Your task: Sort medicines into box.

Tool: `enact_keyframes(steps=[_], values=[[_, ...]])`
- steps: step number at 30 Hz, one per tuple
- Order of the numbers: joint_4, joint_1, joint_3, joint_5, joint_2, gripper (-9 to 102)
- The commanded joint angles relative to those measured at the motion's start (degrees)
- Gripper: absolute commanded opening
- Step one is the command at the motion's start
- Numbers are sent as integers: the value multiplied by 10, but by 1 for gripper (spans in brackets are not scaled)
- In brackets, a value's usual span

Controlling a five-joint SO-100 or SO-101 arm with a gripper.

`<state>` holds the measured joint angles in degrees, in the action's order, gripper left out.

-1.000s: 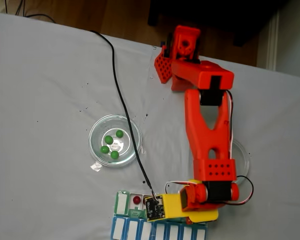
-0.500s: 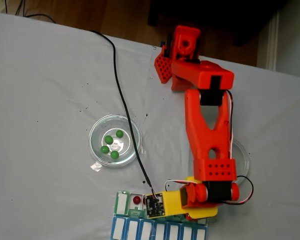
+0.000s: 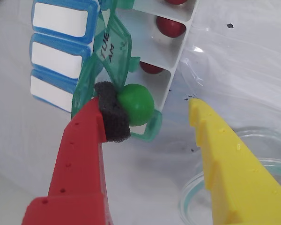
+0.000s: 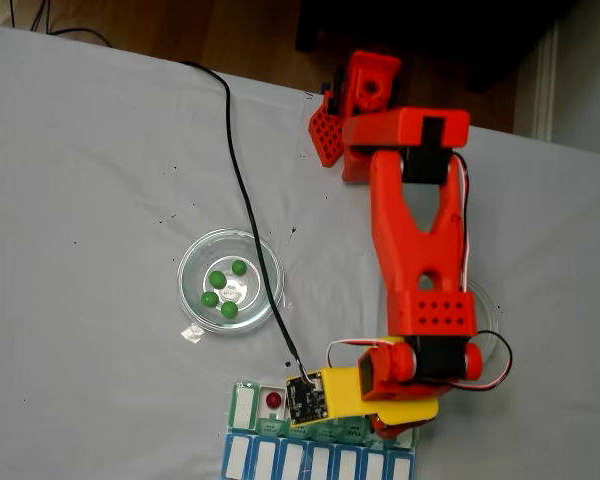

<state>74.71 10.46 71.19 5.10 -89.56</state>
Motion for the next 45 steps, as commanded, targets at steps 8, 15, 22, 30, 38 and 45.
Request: enact_keyframes(steps=[8,15,22,30,38,45], values=[[-33,5,15,5,-82,23],[-69,22,50,11,-73,22],[-84,20,52,11,-73,22],[-37,-11,25,28,-103,21],[93,-79,4,113,-156,1],[67,-176,206,263,-316,1]])
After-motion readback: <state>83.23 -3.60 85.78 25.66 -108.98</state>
